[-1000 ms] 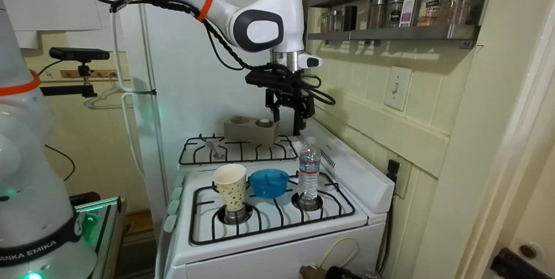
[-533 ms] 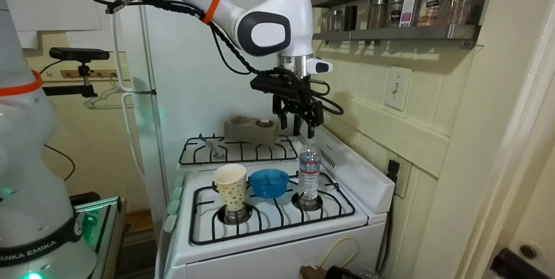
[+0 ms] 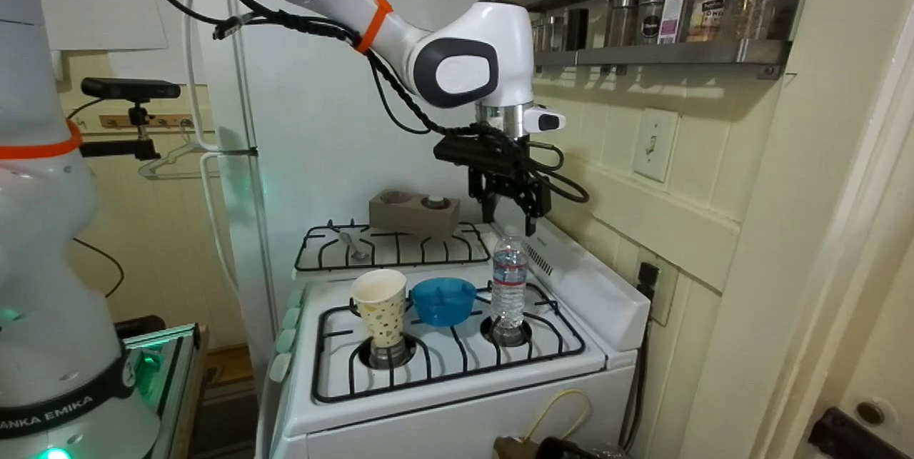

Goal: Put the water bottle in the brown box.

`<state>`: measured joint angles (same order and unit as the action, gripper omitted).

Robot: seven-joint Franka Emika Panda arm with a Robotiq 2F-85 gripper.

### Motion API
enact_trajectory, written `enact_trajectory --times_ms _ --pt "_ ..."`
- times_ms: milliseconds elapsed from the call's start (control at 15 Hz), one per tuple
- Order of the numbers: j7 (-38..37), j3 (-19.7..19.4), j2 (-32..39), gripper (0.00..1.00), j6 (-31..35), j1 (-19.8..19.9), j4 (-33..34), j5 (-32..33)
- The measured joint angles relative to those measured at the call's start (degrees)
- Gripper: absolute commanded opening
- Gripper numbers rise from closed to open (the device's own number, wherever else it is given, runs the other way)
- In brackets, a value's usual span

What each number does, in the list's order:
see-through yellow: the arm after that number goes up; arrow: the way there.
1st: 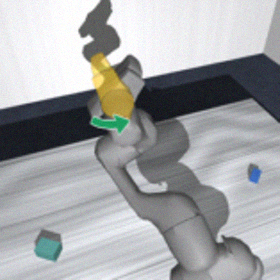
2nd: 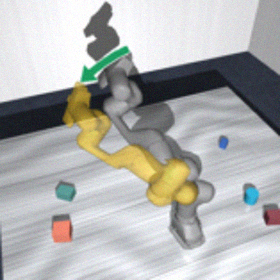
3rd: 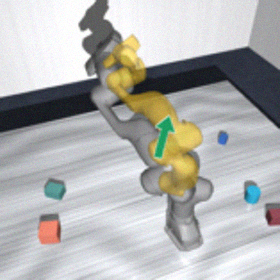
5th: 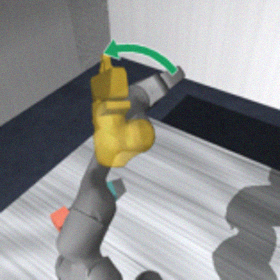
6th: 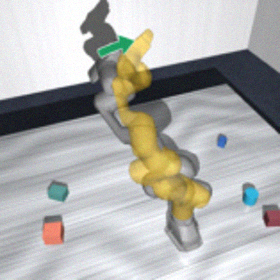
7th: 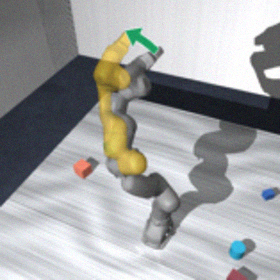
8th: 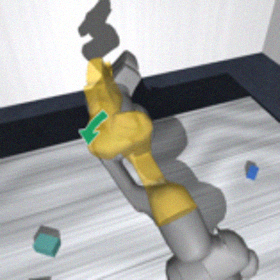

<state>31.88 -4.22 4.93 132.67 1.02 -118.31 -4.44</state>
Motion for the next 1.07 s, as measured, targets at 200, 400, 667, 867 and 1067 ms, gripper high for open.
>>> enact_trajectory --times_ms 200,400,667,867,1067 --pt "-0.09 1.21 1.83 0.73 -0.07 0.00 2.22 0.20" --pt "-0.26 1.97 3.57 0.64 -0.17 0.00 3.49 0.53" --pt "-0.70 2.41 5.42 0.55 -0.33 0.11 4.70 1.16" --pt "-1.73 2.55 6.05 0.27 -0.97 0.16 5.56 2.23" --pt "-3.24 2.55 6.05 0.07 -3.60 0.21 6.70 4.05"
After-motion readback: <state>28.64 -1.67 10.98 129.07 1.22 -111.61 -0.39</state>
